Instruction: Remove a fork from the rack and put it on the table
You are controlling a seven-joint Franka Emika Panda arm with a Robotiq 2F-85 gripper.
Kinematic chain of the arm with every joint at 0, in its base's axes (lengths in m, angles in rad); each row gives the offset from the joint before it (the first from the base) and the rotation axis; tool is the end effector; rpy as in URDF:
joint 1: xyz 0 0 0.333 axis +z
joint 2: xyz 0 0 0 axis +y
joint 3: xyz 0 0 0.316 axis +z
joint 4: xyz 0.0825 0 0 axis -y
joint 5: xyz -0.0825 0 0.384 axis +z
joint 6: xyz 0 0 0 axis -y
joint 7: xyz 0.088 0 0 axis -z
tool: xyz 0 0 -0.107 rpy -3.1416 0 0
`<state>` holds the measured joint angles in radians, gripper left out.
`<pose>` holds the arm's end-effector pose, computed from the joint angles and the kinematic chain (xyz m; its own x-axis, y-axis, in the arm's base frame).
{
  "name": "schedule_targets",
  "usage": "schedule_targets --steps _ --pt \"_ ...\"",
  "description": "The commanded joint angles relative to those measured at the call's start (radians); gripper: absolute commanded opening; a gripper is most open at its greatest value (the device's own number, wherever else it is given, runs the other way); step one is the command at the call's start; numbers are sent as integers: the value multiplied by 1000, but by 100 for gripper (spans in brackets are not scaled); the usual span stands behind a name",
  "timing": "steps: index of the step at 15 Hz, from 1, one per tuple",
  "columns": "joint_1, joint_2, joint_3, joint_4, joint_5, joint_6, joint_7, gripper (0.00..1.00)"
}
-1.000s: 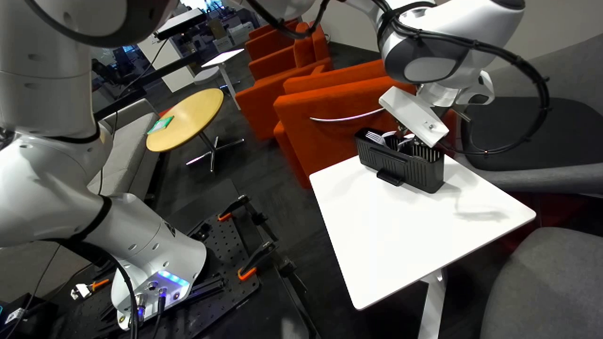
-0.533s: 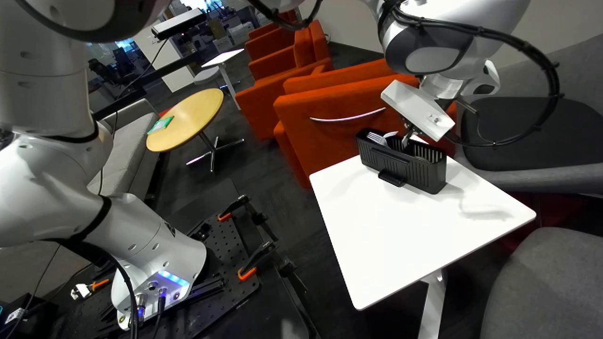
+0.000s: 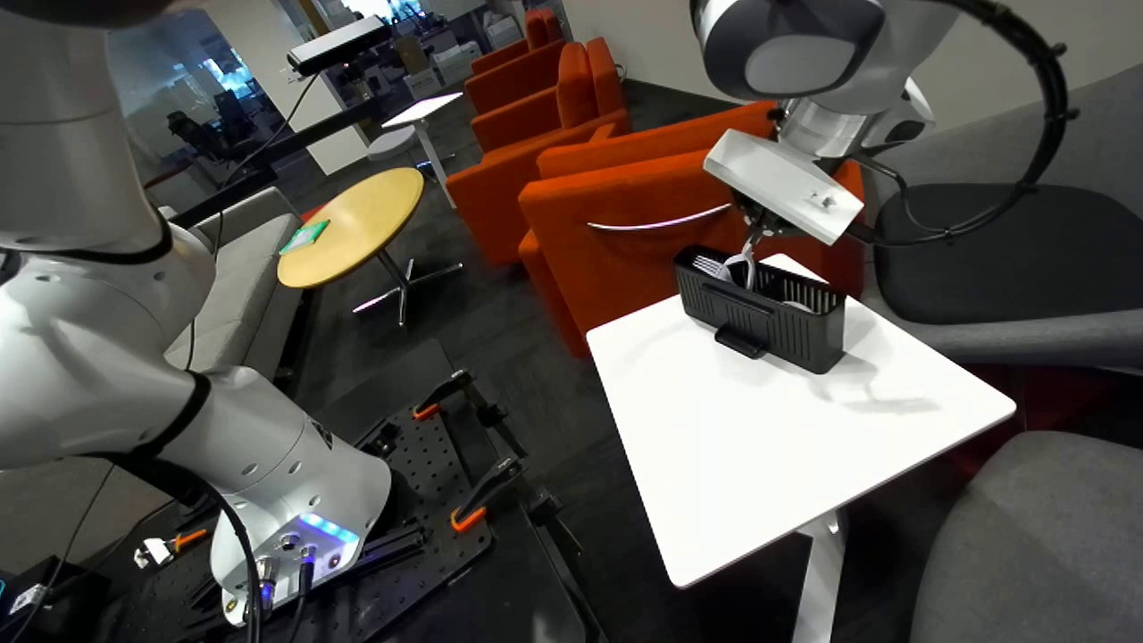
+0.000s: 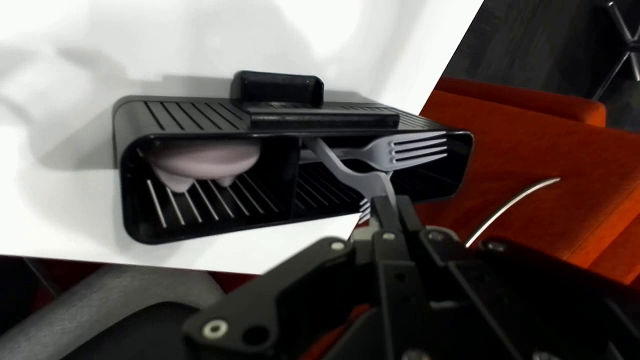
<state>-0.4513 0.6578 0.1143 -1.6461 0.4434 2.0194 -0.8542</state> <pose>0.6270 -0.2011 0.2179 0.9709 0.2268 0.0771 0.2349 -0.8377 -0.4930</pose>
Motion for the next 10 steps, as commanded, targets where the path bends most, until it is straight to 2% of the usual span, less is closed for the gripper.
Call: schedule_targets --steps 1,8,10 --pt "-9 -171 -27 -153 35 -50 -98 1" --pt "44 -453 -116 -391 76 18 -237 1" --pt "70 -524 -152 -451 71 36 -235 1"
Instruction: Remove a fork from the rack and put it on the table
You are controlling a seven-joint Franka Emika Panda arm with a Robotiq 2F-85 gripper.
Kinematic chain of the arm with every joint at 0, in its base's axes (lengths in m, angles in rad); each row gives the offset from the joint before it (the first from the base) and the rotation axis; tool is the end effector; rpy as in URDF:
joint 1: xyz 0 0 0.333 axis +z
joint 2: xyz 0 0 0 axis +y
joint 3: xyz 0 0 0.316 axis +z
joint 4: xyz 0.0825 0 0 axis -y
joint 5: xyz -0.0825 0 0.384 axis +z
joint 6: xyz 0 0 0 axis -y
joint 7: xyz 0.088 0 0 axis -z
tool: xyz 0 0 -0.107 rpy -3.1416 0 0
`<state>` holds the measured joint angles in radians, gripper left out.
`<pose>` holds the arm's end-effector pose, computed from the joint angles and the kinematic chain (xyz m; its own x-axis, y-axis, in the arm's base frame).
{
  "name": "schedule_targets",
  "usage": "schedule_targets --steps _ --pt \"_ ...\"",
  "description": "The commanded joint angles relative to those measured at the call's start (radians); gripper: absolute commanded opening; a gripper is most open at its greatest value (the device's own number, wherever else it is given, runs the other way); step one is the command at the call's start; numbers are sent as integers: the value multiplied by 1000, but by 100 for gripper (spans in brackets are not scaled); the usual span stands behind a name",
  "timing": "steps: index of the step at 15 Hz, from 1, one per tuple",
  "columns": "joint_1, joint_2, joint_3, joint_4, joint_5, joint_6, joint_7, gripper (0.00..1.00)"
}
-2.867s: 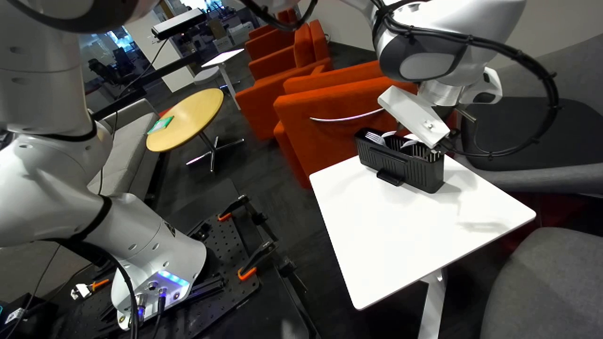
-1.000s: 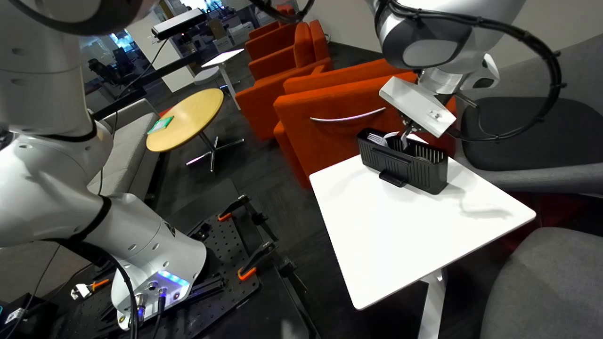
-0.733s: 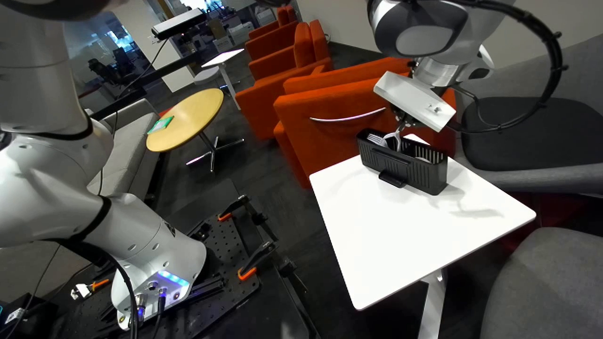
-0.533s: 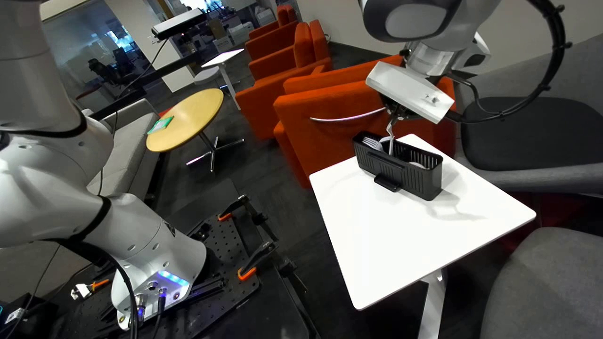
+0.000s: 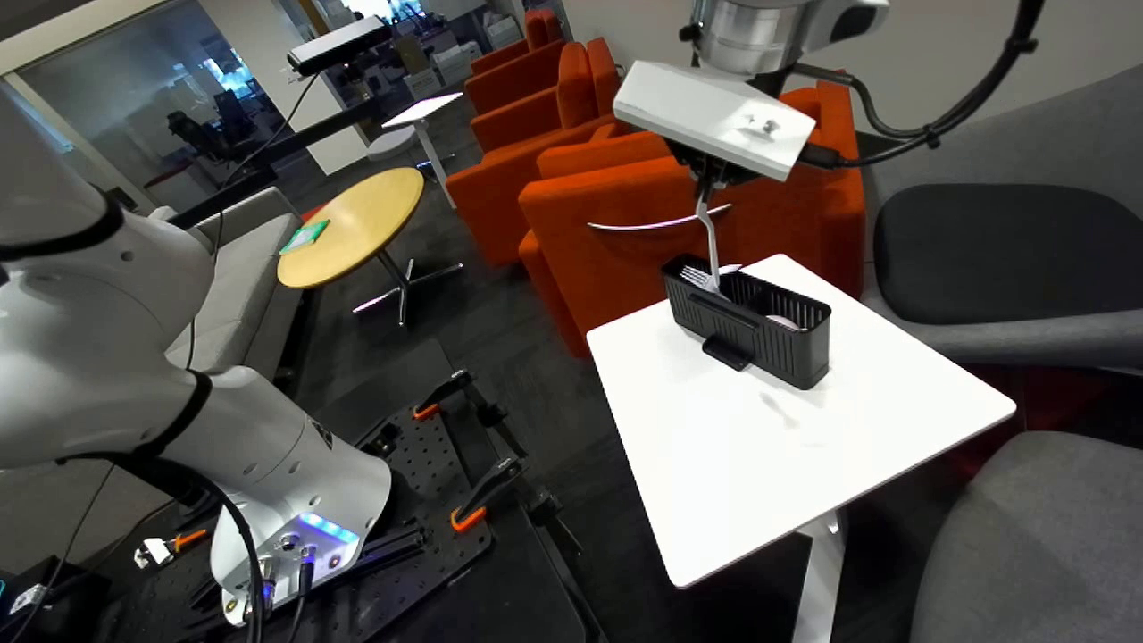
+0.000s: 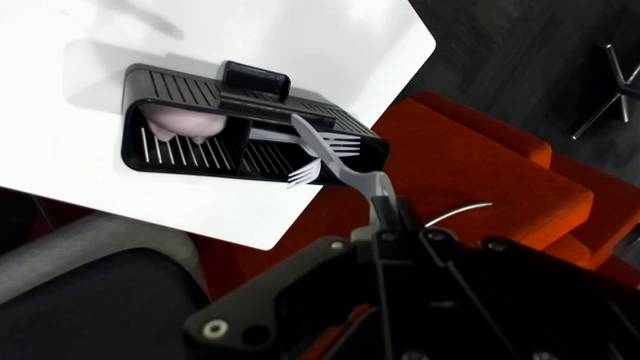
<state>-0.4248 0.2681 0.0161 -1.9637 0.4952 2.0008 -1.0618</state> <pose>0.5460 -0.2054 0.3268 0.9221 0.3314 0.1996 0.3860 -0.8214 -0.4198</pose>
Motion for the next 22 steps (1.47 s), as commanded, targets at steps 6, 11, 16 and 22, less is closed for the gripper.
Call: schedule_targets --steps 6,11,16,22 --pt "164 -210 -132 -315 -184 396 187 1" --pt "230 -126 -146 -446 -386 814 518 1" --pt "450 -24 -492 -490 -794 948 948 1" --pt "644 69 -659 -468 -1025 863 1341 1"
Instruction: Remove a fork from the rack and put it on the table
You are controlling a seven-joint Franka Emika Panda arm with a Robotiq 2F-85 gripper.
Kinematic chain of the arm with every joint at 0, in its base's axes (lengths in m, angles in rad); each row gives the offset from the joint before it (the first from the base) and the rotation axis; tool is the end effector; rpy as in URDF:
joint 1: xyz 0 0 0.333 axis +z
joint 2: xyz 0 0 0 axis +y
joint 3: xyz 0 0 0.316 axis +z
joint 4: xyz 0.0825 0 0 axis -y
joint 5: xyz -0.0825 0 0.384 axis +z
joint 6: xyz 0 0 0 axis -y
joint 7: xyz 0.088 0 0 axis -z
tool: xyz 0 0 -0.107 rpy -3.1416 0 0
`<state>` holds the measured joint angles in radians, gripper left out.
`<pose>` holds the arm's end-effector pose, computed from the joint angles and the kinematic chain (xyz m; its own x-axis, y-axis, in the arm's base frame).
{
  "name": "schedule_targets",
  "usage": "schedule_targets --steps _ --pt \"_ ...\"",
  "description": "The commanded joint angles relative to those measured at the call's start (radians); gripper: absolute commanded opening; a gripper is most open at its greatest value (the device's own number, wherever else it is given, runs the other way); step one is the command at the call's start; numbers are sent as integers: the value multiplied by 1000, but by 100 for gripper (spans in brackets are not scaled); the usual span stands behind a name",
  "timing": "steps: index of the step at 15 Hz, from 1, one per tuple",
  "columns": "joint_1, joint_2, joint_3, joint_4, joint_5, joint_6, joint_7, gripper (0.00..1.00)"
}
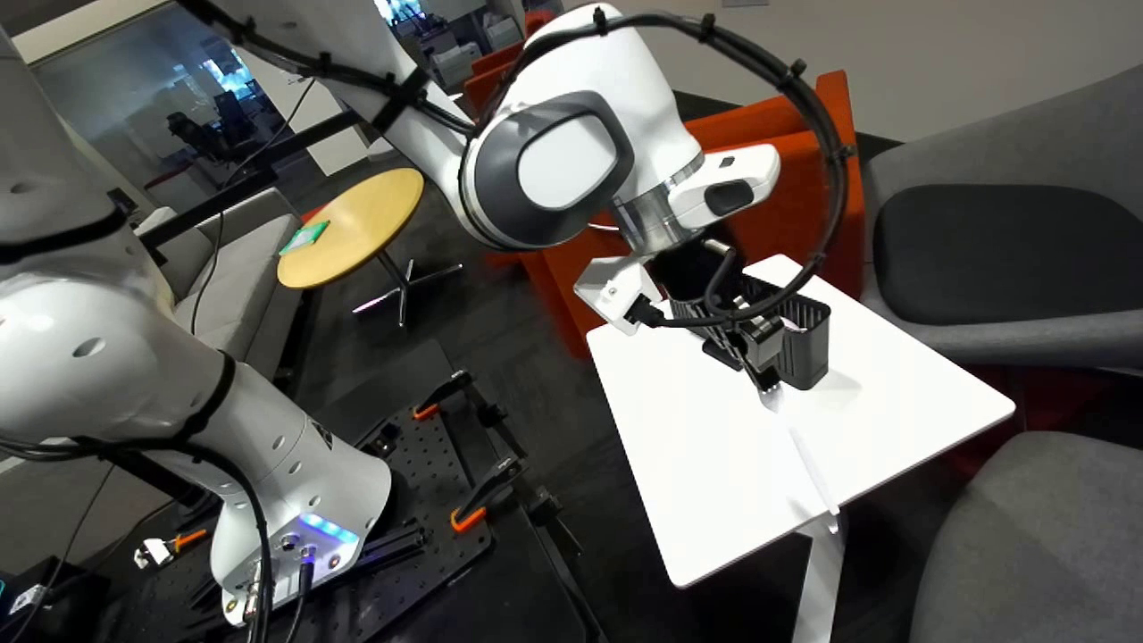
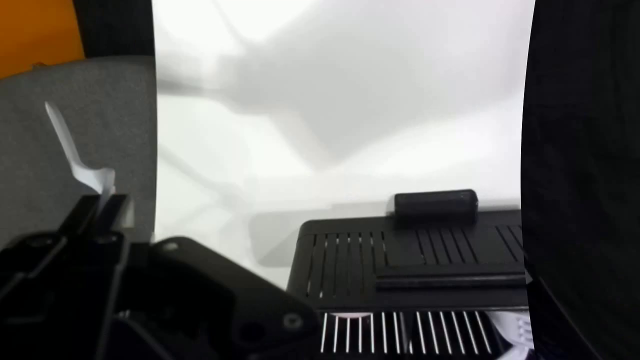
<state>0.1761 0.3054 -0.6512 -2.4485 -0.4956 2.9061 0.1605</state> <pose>0.4525 -0.2114 0.2163 0.9869 -0.0957 0.1298 -0.1356 -0.9283 0.3463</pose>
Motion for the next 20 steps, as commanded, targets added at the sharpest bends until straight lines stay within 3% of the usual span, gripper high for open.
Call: schedule_targets --steps 1,4,6,9,20 --pt "37 37 41 17 -14 -52 125 1" --pt "50 63 88 34 -16 -85 178 1" --pt "22 53 105 14 -28 -52 165 4" --pt "25 62 111 23 -28 -58 171 4" --pt "297 324 22 189 -254 -156 483 1"
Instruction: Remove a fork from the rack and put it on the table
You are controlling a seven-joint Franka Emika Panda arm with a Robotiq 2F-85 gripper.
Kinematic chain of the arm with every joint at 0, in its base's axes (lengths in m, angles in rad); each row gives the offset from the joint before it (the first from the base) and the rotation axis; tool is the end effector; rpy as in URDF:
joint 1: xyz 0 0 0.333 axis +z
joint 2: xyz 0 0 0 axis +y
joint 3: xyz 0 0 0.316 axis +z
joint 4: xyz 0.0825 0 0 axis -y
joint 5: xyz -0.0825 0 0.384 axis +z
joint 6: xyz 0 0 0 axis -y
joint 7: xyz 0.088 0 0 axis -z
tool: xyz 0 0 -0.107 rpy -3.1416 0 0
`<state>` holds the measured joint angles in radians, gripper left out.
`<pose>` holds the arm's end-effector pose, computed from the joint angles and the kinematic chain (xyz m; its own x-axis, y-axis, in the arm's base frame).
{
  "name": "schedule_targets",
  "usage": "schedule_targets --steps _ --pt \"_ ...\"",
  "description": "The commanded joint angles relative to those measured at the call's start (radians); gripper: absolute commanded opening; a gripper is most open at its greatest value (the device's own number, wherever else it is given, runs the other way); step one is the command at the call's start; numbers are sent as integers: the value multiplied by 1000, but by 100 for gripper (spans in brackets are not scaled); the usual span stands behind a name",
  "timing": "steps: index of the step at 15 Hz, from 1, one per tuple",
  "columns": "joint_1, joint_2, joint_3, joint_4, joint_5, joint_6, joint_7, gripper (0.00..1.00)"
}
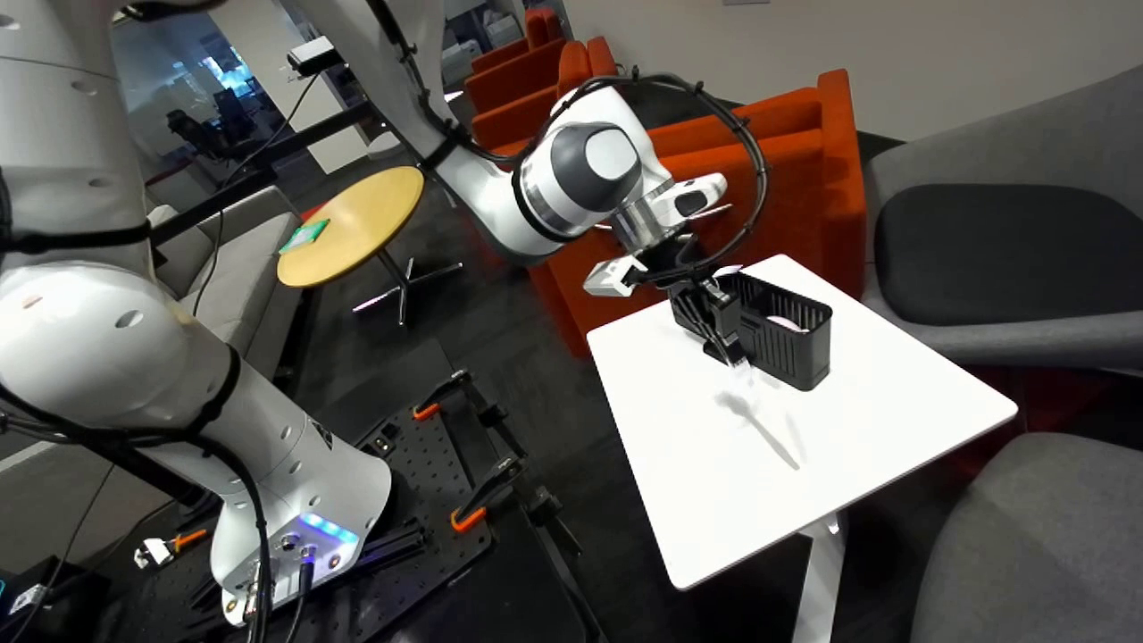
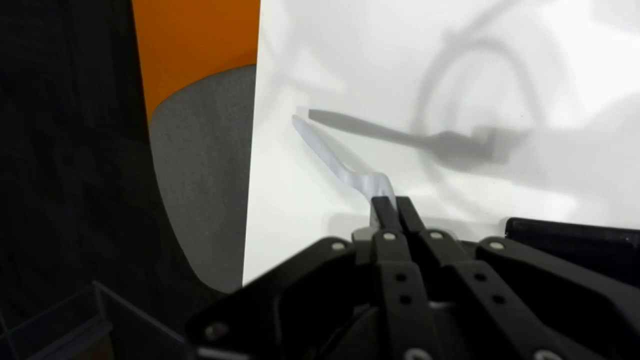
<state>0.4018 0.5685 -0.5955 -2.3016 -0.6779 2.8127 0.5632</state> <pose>0.5044 -0.0906 0.1336 0.9989 -0.0119 0.0460 -0.0331 -0.8689 0.4939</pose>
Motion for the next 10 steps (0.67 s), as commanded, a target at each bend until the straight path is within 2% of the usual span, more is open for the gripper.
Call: schedule_targets --steps 1,6,7,8,10 --pt "84 71 -31 43 -103 -83 103 1" --pt "88 74 3 34 -343 -180 263 1" --pt "73 57 18 29 -406 -198 299 29" --pt "52 39 37 25 -465 -217 335 31" --pt "-7 -3 93 17 -576 -237 395 45"
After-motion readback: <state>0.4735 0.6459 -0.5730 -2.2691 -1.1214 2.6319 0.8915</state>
